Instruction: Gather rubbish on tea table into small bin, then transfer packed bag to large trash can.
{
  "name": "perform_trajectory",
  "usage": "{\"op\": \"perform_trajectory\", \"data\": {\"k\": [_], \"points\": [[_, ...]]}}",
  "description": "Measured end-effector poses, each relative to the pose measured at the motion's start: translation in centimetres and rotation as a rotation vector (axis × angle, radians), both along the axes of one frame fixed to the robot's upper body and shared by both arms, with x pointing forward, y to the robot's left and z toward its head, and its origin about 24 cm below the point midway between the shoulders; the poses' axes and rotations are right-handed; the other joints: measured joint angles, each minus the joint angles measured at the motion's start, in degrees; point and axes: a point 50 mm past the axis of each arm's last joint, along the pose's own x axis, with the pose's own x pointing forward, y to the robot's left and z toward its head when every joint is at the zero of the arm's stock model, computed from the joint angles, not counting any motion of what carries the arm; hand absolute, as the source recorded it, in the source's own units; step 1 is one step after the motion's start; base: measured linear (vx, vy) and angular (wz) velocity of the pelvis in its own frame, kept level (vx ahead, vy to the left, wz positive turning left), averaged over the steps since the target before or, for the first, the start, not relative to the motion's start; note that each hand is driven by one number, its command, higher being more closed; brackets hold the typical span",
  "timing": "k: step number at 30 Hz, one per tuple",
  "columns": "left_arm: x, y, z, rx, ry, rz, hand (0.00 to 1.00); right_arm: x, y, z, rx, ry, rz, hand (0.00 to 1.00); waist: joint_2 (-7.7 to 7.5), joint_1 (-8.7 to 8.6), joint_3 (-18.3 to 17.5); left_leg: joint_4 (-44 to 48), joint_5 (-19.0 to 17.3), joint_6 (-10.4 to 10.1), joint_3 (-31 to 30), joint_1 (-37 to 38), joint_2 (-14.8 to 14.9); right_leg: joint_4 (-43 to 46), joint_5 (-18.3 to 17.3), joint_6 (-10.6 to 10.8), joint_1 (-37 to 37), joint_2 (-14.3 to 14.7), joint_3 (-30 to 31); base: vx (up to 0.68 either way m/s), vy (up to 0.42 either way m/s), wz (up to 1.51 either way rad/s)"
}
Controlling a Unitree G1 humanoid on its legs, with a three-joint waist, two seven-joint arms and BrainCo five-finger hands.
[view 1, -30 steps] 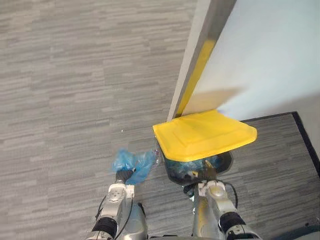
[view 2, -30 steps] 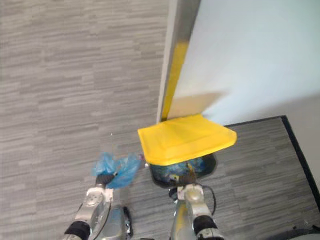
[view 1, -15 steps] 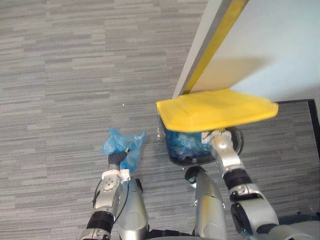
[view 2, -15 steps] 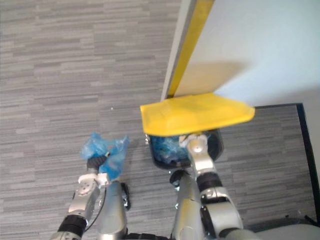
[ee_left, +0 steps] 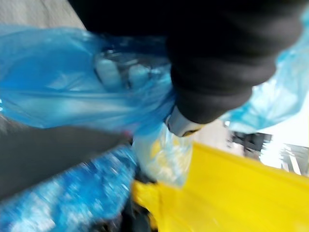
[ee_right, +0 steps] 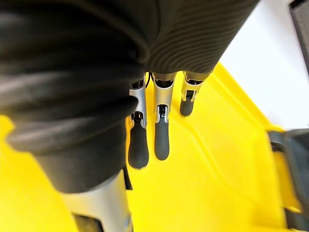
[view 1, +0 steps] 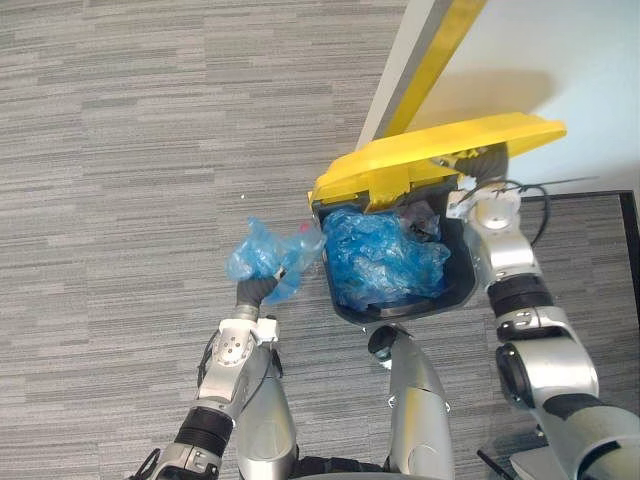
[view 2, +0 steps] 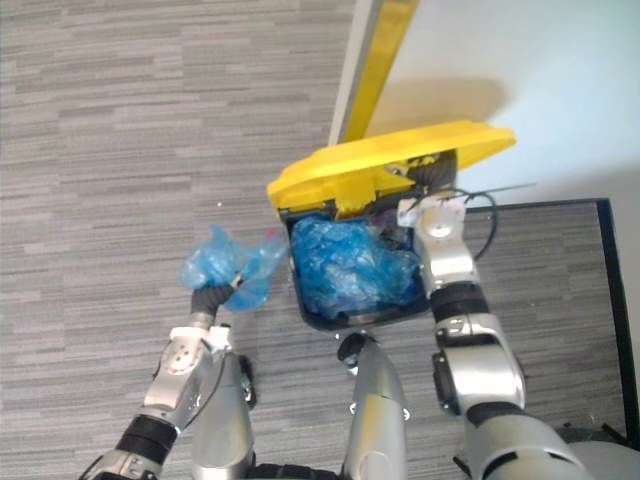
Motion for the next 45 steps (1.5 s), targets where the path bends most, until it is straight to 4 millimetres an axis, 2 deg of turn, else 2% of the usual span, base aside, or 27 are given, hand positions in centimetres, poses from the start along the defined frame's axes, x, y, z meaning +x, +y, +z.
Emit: {"op": "perform_trajectory", "data": {"k": [4,10,16,20,24,33,35,40,42,45], "points": [[-0.3,-2.4,1.4,-0.057,-0.054,-0.124,1.0,0.0,-0.7,1.4,0.014,-0.035,-0.005,0.0,0.01,-0.18,0.0,0.2,0.3,-0.6,-0.5,0.0,0.9,-0.2,0.1,0.1,0.0,1.3,1.4,-0.03,-0.048,-0.03],[-0.9,-5.8,3.9,-0.11,-0.139,-0.292,1.0,0.2,0.2,1.9,0.01,-0.04,0.043,0.0,0.04,-0.2,0.0,0.7,0.3,-0.7,-0.5,-0.1,1.5,-0.6,0.5,0.1,0.1,2.2,1.6,-0.04,-0.065,-0.05],[-1.8,-9.4,7.7,-0.137,-0.286,-0.456,1.0,0.9,1.1,2.5,-0.03,-0.022,0.089,0.0,0.04,-0.16,0.0,1.4,0.3,-0.7,-0.7,-0.3,2.3,-2.2,1.6,0.2,0.4,3.6,1.7,-0.06,-0.063,-0.07],[-2.5,-11.8,10.8,-0.163,-0.406,-0.548,1.0,0.9,1.6,2.7,-0.044,-0.025,0.11,0.0,0.04,-0.13,0.0,1.8,0.4,-0.7,-0.7,-0.9,2.5,-4.4,2.7,-0.7,0.7,4.9,1.7,-0.05,-0.049,-0.07],[-3.2,-12.8,12.7,-0.177,-0.491,-0.592,1.0,1.1,2.2,2.9,-0.062,-0.022,0.139,0.0,0.03,-0.14,0.0,1.8,0.4,-0.7,-0.8,-0.8,2.4,-6.9,3.5,-1.8,1.5,6.2,1.7,-0.04,-0.038,-0.08],[-3.5,-14.1,14.6,-0.132,-0.591,-0.59,1.0,1.2,2.9,3.1,-0.056,-0.033,0.156,0.0,-0.06,-0.13,0.0,1.2,0.4,-0.7,-0.9,-1.0,2.5,-10.6,4.6,-2.0,2.3,7.7,1.8,-0.04,-0.04,-0.03],[-3.2,-14.2,14.7,-0.118,-0.593,-0.581,1.0,1.2,3.0,3.2,-0.058,-0.039,0.159,0.0,-0.46,-0.16,0.1,1.0,0.4,-0.7,-0.9,-1.0,2.6,-11.1,4.7,-2.0,2.3,8.1,1.8,-0.04,-0.043,-0.05],[-1.6,-14.5,13.4,-0.03,-0.538,-0.547,1.0,1.2,3.4,3.8,-0.055,-0.065,0.172,0.0,-1.59,-0.54,0.1,1.0,0.4,-0.8,-0.7,-2.4,3.4,-11.6,4.8,-2.1,1.1,8.6,1.8,-0.03,-0.047,-0.04],[-0.4,-14.6,12.7,0.025,-0.491,-0.525,1.0,1.2,4.1,4.7,-0.052,-0.096,0.189,0.0,-2.78,-0.98,0.6,1.1,0.7,-1.3,-0.6,-3.3,3.5,-11.5,4.8,-2.0,0.0,9.0,1.8,-0.03,-0.038,-0.07],[1.3,-14.5,12.3,0.09,-0.454,-0.478,1.0,0.7,4.8,5.7,-0.055,-0.147,0.215,0.0,-3.73,-1.55,0.9,1.8,0.6,-1.3,-0.5,-5.1,4.2,-11.1,4.9,-2.2,-1.7,9.3,1.9,-0.02,-0.044,-0.08]]}}
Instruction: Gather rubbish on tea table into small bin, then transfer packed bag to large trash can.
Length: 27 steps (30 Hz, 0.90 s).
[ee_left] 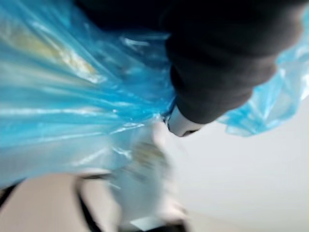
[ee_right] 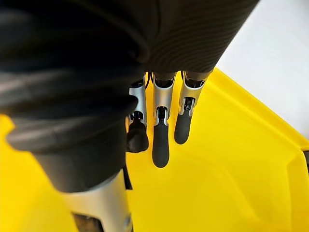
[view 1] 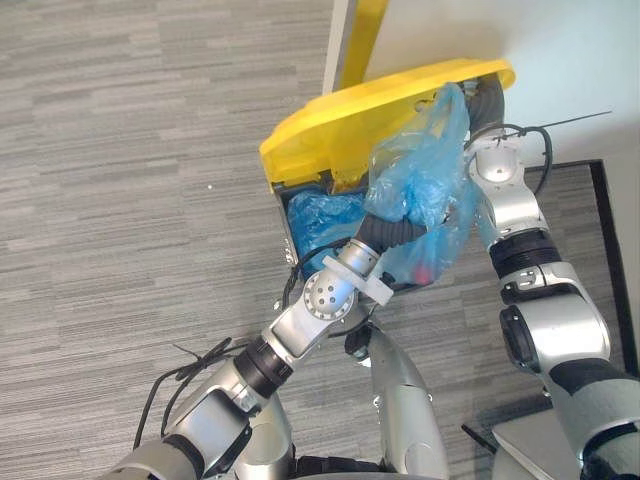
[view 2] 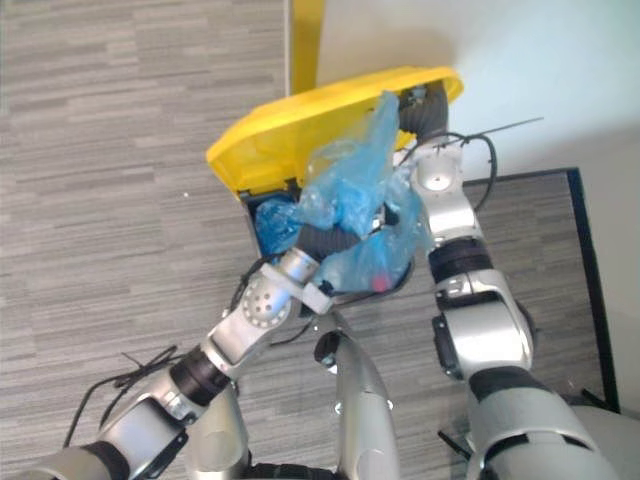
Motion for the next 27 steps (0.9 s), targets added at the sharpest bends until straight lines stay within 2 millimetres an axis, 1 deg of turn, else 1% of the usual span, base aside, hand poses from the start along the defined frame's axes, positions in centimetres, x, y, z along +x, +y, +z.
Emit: {"op": "perform_trajectory", "data": {"k": [1,3,5,6,7,8,9,10,14,16,18,25,27], "points": [[0.3,0.1,0.0,0.008,0.003,0.013,1.0,-0.1,0.1,0.2,0.002,-0.012,0.005,0.0,-0.16,-0.13,0.1,0.2,0.0,-0.1,0.1,-0.2,0.1,0.3,0.0,0.0,-0.3,-0.1,0.0,-0.03,-0.045,-0.1],[1.9,0.7,0.0,0.027,0.025,0.085,1.0,-0.5,1.1,1.0,0.018,-0.057,0.025,0.0,-0.63,-0.93,0.2,1.0,-0.2,-0.4,0.4,-1.8,0.4,1.2,-0.1,0.0,-2.2,-0.1,0.4,-0.02,-0.034,-0.11],[2.5,1.0,0.0,0.029,0.035,0.115,1.0,-0.7,1.5,1.4,0.027,-0.077,0.036,0.0,-1.14,-1.36,0.5,1.2,-0.2,-0.4,0.7,-2.2,0.3,1.7,-0.1,0.1,-2.9,-0.3,0.6,-0.01,-0.026,-0.07],[3.1,1.4,-0.3,0.044,0.055,0.145,1.0,-0.8,1.9,1.6,0.038,-0.087,0.048,0.0,-1.66,-1.65,0.8,1.4,-0.2,-0.5,0.9,-2.4,0.4,1.9,-0.1,0.1,-3.3,-0.4,0.7,-0.01,-0.05,-0.04],[3.7,1.7,-0.8,0.071,0.077,0.177,1.0,-1.0,1.8,1.9,0.051,-0.104,0.05,0.0,-1.79,-1.79,0.8,1.7,-0.2,-0.5,0.7,-3.2,0.6,2.5,-0.2,0.2,-4.0,-0.6,0.7,-0.01,-0.039,-0.01],[3.7,1.7,-0.8,0.073,0.078,0.179,1.0,-1.0,1.8,2.0,0.052,-0.106,0.05,0.0,-1.8,-1.8,0.8,1.7,-0.2,-0.5,0.7,-3.2,0.6,2.5,-0.2,0.2,-4.1,-0.6,0.7,-0.01,-0.063,0.03],[4.0,2.0,-1.3,0.094,0.094,0.198,1.0,-1.1,1.8,2.3,0.064,-0.12,0.054,0.0,-1.81,-1.82,0.9,2.0,-0.2,-0.5,0.6,-3.7,0.7,2.8,-0.2,0.2,-4.6,-0.6,0.7,-0.02,-0.065,-0.01],[4.6,2.5,-1.9,0.104,0.122,0.236,0.0,-1.2,2.1,2.6,0.075,-0.134,0.06,0.0,-1.83,-1.81,0.9,2.3,-0.2,-0.5,0.6,-4.4,0.9,2.9,-0.2,0.3,-5.1,-0.7,0.6,-0.02,-0.065,-0.01],[5.4,3.7,-2.5,0.124,0.151,0.305,0.0,-1.2,2.8,2.6,0.086,-0.136,0.077,0.0,-1.84,-2.05,0.9,2.9,-0.3,-0.5,-0.1,-5.2,1.2,3.3,-0.3,0.2,-5.3,-0.7,0.1,-0.02,-0.057,0.04],[5.9,4.5,-2.9,0.155,0.159,0.359,0.0,-1.6,3.6,3.2,0.093,-0.166,0.106,0.0,-1.84,-1.98,0.9,2.9,-0.3,-0.5,-0.1,-5.2,1.3,3.5,-0.5,0.1,-5.4,-0.8,0.1,-0.02,-0.067,0.03],[6.2,5.0,-3.2,0.184,0.159,0.405,0.0,-1.8,3.9,3.3,0.099,-0.173,0.117,0.0,-1.84,-2.0,0.9,2.9,-0.3,-0.5,-0.1,-5.2,1.3,3.5,-0.5,0.1,-5.4,-0.8,0.1,-0.02,-0.059,0.01],[6.6,5.3,-4.1,0.34,0.118,0.489,0.0,-1.7,4.1,3.2,0.101,-0.17,0.125,0.0,-1.83,-2.04,0.9,2.9,-0.3,-0.5,-0.1,-5.2,1.4,3.6,-0.5,0.1,-5.4,-0.8,0.0,-0.02,-0.066,0.01],[6.7,5.4,-4.4,0.41,0.096,0.524,0.0,-1.7,4.2,3.2,0.099,-0.17,0.127,0.0,-1.83,-2.03,0.9,2.9,-0.3,-0.5,-0.1,-5.1,1.4,3.8,-0.5,0.1,-5.4,-0.8,0.0,-0.02,-0.059,0.01]]}}
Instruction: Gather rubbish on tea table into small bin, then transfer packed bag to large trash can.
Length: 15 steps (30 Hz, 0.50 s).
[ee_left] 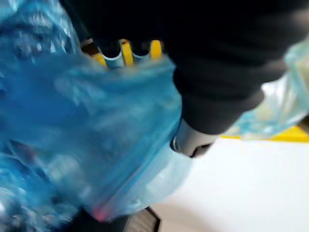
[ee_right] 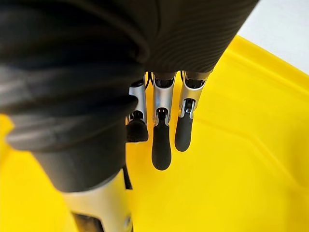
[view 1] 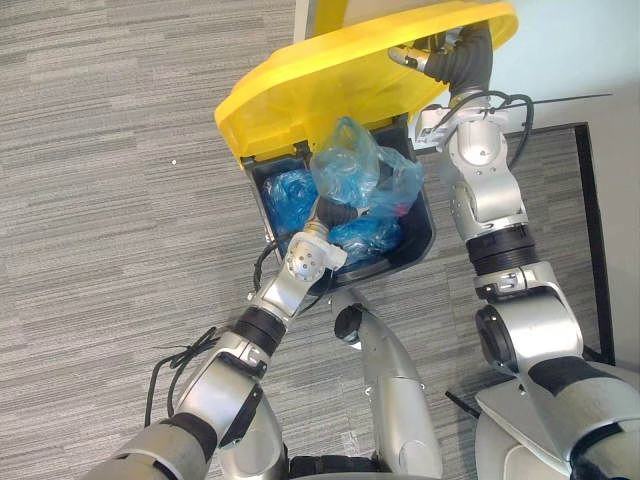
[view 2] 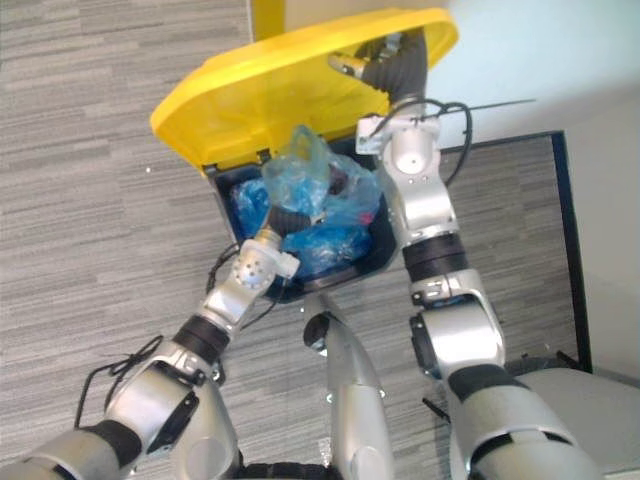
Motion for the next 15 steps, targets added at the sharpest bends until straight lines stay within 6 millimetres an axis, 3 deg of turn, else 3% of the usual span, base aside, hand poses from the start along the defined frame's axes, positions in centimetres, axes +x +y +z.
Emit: {"op": "perform_trajectory", "data": {"k": [8,15], "points": [[0.2,-0.2,0.5,0.139,-0.057,0.021,0.0,0.1,-0.1,-1.3,-0.016,0.033,0.009,0.0,0.02,0.17,0.0,-0.3,0.0,0.0,-0.1,1.4,-0.2,1.0,-0.5,0.2,1.1,-0.5,-0.1,-0.02,-0.058,0.02],[0.0,0.1,1.1,0.264,-0.144,0.035,0.0,0.3,-0.9,-5.1,-0.065,0.114,-0.015,0.0,0.07,0.69,-0.1,-3.3,0.3,0.5,-0.8,5.3,-2.2,-0.4,-0.7,0.3,5.0,-1.4,-0.5,-0.03,-0.058,0.13]]}}
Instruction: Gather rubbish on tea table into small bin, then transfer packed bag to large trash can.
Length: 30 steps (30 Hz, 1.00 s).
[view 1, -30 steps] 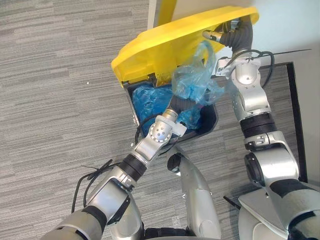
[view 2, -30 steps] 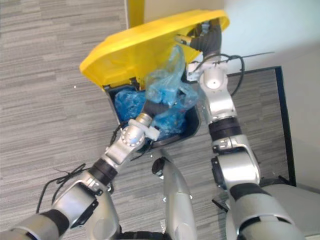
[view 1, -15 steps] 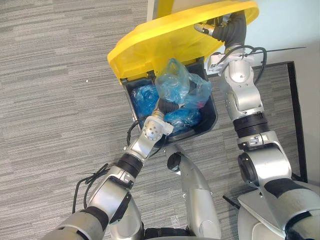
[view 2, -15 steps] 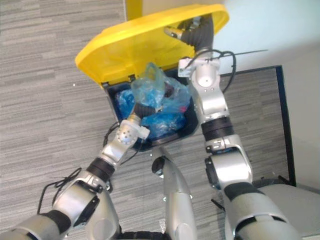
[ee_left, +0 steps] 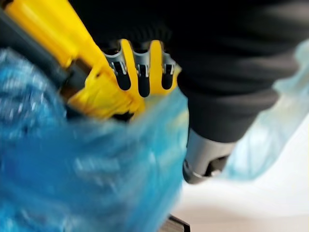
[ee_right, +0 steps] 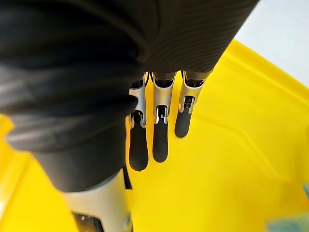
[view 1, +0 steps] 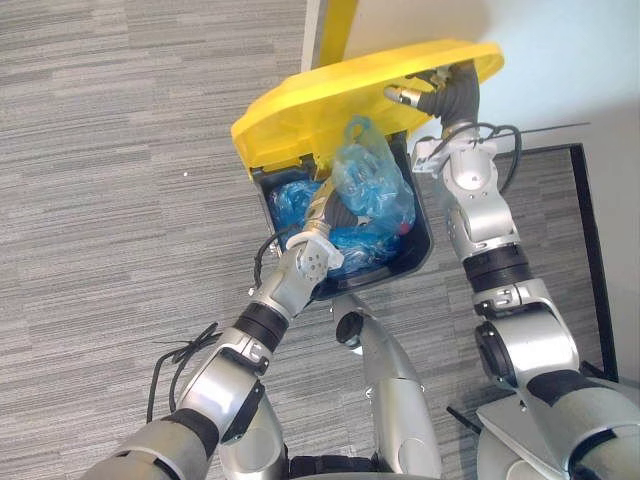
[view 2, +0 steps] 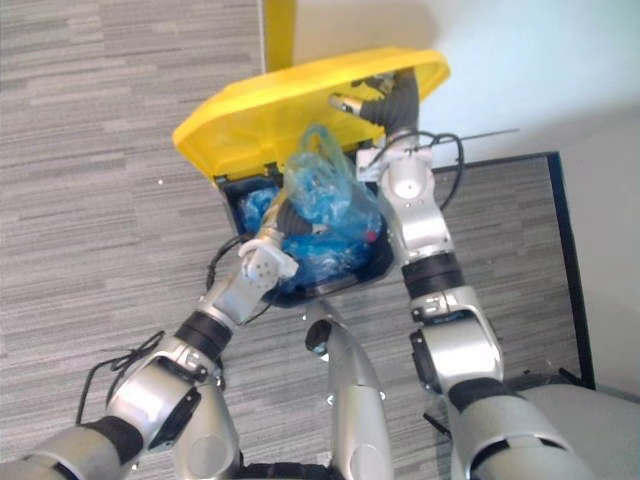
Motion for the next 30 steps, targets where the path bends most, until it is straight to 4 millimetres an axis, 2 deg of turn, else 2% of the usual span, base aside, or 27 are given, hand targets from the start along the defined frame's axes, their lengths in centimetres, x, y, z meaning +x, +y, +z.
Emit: {"op": "perform_trajectory", "data": {"k": [4,10,13,14,17,18,20,22,23,24,25,26,27,28,29,30], "points": [[-0.8,1.6,-0.3,0.017,-0.034,0.02,0.0,0.5,-0.5,-3.2,-0.044,0.102,-0.022,0.0,0.01,0.23,0.0,-2.1,0.2,0.4,-1.3,1.6,-1.3,-1.2,-0.2,-0.1,2.0,0.1,-0.7,-0.02,-0.062,0.12],[-3.0,5.1,-3.3,-0.028,0.029,0.089,0.0,0.3,-1.9,-9.3,-0.101,0.301,-0.056,0.0,0.18,1.22,0.0,-4.8,0.6,1.0,-2.1,6.0,-2.2,-2.0,-0.9,-0.2,6.0,0.2,-1.2,-0.01,-0.042,0.07],[-5.1,7.3,-5.5,-0.169,0.115,0.115,0.0,-0.5,-2.7,-12.2,-0.119,0.391,-0.065,0.0,0.39,2.09,0.0,-5.6,0.7,1.2,-2.5,8.1,-2.9,-2.1,-1.1,-0.2,7.8,0.0,-1.3,-0.03,-0.017,0.02],[-5.4,7.6,-5.8,-0.185,0.128,0.118,0.0,-0.6,-2.8,-12.5,-0.12,0.401,-0.067,0.0,0.45,2.23,0.0,-5.7,0.7,1.3,-2.6,8.2,-3.0,-2.1,-1.1,-0.2,8.0,-0.1,-1.3,-0.04,-0.021,0.07],[-7.6,10.2,-9.1,-0.298,0.275,0.181,0.0,-1.3,-3.3,-15.1,-0.122,0.49,-0.066,0.0,0.88,2.78,0.0,-6.8,0.8,1.5,-2.8,10.7,-3.7,-2.2,-1.3,0.1,10.2,-0.4,-1.3,-0.03,-0.008,0.06],[-9.0,11.6,-11.0,-0.352,0.354,0.226,0.0,-1.8,-3.6,-16.2,-0.126,0.519,-0.069,0.0,1.11,2.86,-0.1,-7.1,0.8,1.5,-3.1,11.8,-4.0,-2.2,-1.6,-0.1,11.2,-0.4,-1.4,-0.04,0.0,0.01],[-10.2,13.0,-13.2,-0.399,0.451,0.285,0.0,-2.4,-4.1,-17.3,-0.122,0.55,-0.087,0.0,1.47,2.89,-0.4,-7.1,0.8,1.6,-3.2,12.5,-4.4,-2.0,-1.8,-0.3,11.7,-0.6,-1.3,-0.04,0.01,-0.01],[-12.3,15.4,-17.5,-0.408,0.631,0.407,0.0,-3.2,-4.5,-18.9,-0.096,0.602,-0.101,0.0,1.49,2.9,-0.5,-7.2,0.9,1.7,-3.0,13.6,-6.0,-1.5,-2.0,-0.1,12.2,-1.6,-0.6,-0.08,0.039,-0.09],[-13.1,16.0,-19.0,-0.397,0.698,0.451,0.0,-3.6,-4.5,-19.7,-0.094,0.626,-0.1,0.0,1.5,2.86,-0.5,-7.4,1.3,2.3,-3.1,14.4,-6.3,-1.4,-3.3,1.8,12.6,-1.6,-0.3,-0.11,0.022,-0.22],[-13.9,16.6,-20.1,-0.395,0.748,0.492,0.0,-4.0,-4.2,-20.5,-0.093,0.647,-0.096,0.0,1.65,2.96,-0.5,-8.6,2.8,2.5,-3.3,15.4,-5.8,1.3,-7.5,4.4,12.3,-2.0,-0.2,-0.09,-0.027,-0.13],[-15.2,17.2,-21.7,-0.392,0.822,0.548,0.0,-4.7,-3.6,-21.7,-0.091,0.68,-0.086,0.0,2.19,2.26,-0.9,-9.8,5.3,1.0,-2.7,16.3,-5.0,13.4,-9.1,-1.2,9.2,-4.0,2.5,-0.09,-0.101,0.31],[-16.5,17.9,-22.9,-0.408,0.877,0.608,0.0,-6.2,-3.3,-23.5,-0.066,0.728,-0.079,0.0,0.96,0.72,-2.2,-9.2,6.0,-1.8,-2.7,16.9,-6.0,30.7,-10.2,-4.5,7.2,-7.3,8.4,0.0,-0.158,0.62],[-16.9,18.4,-23.0,-0.404,0.88,0.638,0.0,-7.5,-3.1,-25.1,-0.043,0.771,-0.074,0.0,0.37,0.32,-3.4,-8.2,5.3,-2.0,-2.8,16.8,-6.2,28.4,-12.5,-1.6,9.6,-6.9,10.3,0.04,-0.179,0.46],[-17.8,18.6,-23.8,-0.424,0.911,0.696,0.0,-8.7,-2.5,-26.3,-0.024,0.808,-0.062,0.0,1.33,0.55,-5.1,-6.3,4.4,-0.5,-2.5,16.1,-6.4,21.6,-13.1,-3.9,11.7,-4.7,9.4,-0.03,-0.154,-0.22],[-18.3,17.9,-24.6,-0.463,0.948,0.723,0.0,-9.7,-2.0,-27.3,-0.003,0.835,-0.054,0.0,2.65,0.73,-6.6,-8.4,5.4,2.9,0.3,15.3,-7.3,16.9,-9.8,-0.6,12.8,-3.0,9.5,-0.09,-0.067,-0.79],[-19.3,17.7,-25.2,-0.494,0.971,0.765,0.0,-11.2,-1.5,-28.6,0.01,0.869,-0.051,0.0,2.86,0.28,-7.8,-12.6,7.0,3.2,3.7,17.8,-7.9,33.0,-12.9,-3.7,10.8,-5.7,9.8,-0.12,-0.014,-0.62]]}}
